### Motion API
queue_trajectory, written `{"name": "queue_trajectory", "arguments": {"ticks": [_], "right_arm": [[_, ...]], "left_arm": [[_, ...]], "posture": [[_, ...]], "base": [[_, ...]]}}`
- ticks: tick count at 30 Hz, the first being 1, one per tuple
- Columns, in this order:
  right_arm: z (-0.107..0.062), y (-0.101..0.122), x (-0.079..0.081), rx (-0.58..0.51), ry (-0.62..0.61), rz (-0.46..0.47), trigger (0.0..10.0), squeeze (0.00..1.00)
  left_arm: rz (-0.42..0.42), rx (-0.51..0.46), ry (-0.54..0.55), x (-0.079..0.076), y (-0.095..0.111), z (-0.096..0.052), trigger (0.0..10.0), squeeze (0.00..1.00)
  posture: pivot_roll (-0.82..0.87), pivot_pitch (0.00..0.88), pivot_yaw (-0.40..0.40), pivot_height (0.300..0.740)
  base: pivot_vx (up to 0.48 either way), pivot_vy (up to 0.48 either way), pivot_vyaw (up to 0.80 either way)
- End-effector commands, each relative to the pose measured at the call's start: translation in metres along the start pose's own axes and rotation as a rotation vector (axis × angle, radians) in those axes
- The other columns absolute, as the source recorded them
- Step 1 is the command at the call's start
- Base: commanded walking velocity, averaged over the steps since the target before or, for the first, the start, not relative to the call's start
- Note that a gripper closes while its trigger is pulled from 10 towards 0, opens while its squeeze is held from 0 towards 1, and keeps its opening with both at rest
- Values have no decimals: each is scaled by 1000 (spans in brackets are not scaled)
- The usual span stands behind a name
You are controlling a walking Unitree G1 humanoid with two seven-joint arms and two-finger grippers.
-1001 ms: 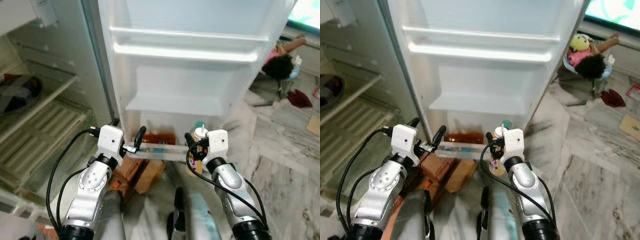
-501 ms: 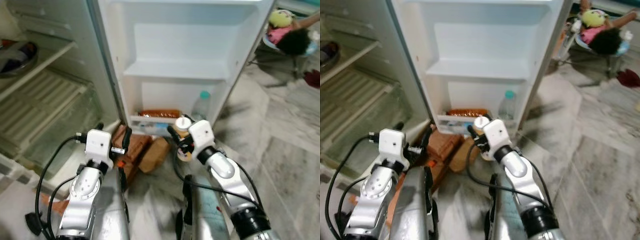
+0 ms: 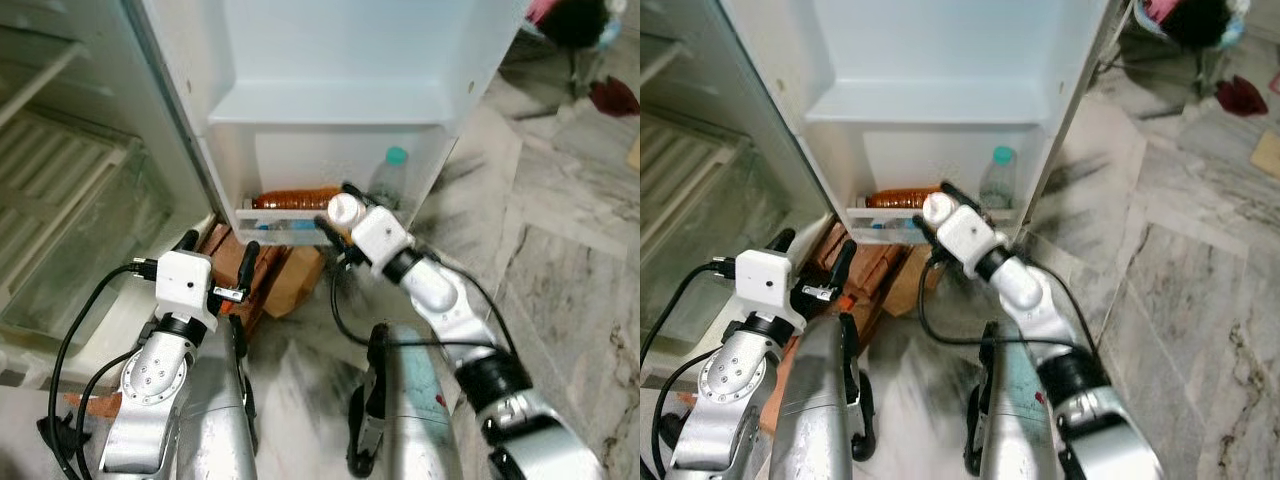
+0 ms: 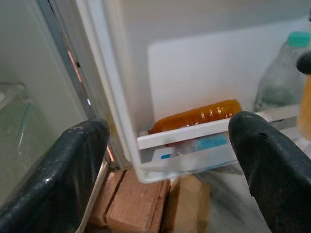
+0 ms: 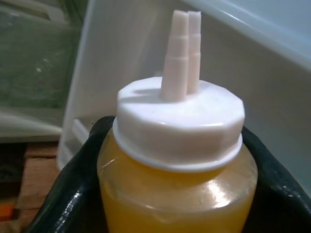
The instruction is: Restocking fridge
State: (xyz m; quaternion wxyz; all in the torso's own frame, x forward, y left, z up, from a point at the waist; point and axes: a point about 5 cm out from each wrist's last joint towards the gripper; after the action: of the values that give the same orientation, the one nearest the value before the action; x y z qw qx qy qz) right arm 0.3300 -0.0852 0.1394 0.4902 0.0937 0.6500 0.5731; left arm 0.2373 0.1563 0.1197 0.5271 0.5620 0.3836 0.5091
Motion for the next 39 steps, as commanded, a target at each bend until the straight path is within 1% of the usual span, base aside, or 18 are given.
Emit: {"name": "queue_trajectory", "arguments": {"ticks": [1,2,3,5,7,10,11,12,15,16,18,21,22,23,28,29,36,39], "right_arm": [[3,1,7,-20,34,-45,10000,0],[12,5,7,-45,47,-72,10000,0],[12,5,7,-45,47,-72,10000,0],[23,12,7,-83,75,-111,10000,0],[25,14,6,-93,76,-128,10000,0],[30,18,8,-132,132,-207,10000,0],[30,18,8,-132,132,-207,10000,0],[33,19,7,-144,137,-273,10000,0],[38,23,3,-157,113,-343,10000,0],[38,23,3,-157,113,-343,10000,0],[43,29,-6,-181,76,-425,10000,0],[47,34,-16,-190,25,-451,10000,0],[47,34,-16,-190,25,-451,10000,0],[48,35,-22,-191,3,-485,10000,0],[46,28,-30,-150,-50,-475,10000,0],[43,23,-32,-125,-76,-450,10000,0],[35,9,-29,-78,-89,-467,10000,0],[31,1,-31,-33,-104,-461,10000,0]], "left_arm": [[-7,25,-3,0,-1,-7,10000,0],[-9,32,-3,1,1,-10,10000,0],[-9,32,-3,1,1,-10,10000,0],[-4,40,-3,2,3,-14,10000,0],[-2,41,-3,2,4,-15,10000,0],[2,44,-3,3,9,-21,10000,0],[2,44,-3,3,9,-21,10000,0],[2,52,-3,3,9,-22,10000,0],[-3,62,-3,3,11,-25,10000,0],[-3,62,-3,3,11,-25,10000,0],[-5,69,-6,3,13,-27,10000,0],[-5,75,-8,3,13,-28,10000,0],[-5,75,-8,3,13,-28,10000,0],[-6,85,-11,3,13,-28,10000,0],[-9,94,-21,1,13,-28,10000,0],[-10,95,-23,0,13,-28,10000,0],[-13,97,-25,-2,15,-27,10000,0],[-12,99,-26,-2,15,-28,10000,0]], "posture": [[122,345,-21,559],[135,363,-17,559],[135,363,-17,559],[144,377,-13,559],[148,385,-11,559],[165,408,-3,559],[165,408,-3,559],[171,419,1,559],[178,428,5,559],[178,428,5,559],[184,436,10,559],[184,437,12,559],[184,437,12,559],[184,441,16,559],[182,438,15,559],[182,438,13,559],[193,439,8,559],[194,440,7,559]], "base": [[0,0,0],[0,0,0],[0,0,0],[0,0,0],[0,0,0],[0,0,0],[0,0,0],[0,0,0],[0,0,0],[0,0,0],[0,0,0],[0,0,0],[0,0,0],[0,0,0],[0,0,0],[0,0,0],[0,0,0],[0,0,0]]}}
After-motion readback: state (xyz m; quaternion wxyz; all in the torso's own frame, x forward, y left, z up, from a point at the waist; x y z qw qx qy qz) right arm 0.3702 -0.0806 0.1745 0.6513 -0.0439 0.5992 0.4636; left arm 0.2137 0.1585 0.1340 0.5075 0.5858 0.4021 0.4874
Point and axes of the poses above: a point about 5 cm out from each wrist's last joint towards the gripper, its own z axis pointing out of the wrist towards the gripper, its own y axis along the axis of the wrist's last joint, x = y × z, and after that the axes turned 2 degrees about z, right-handed
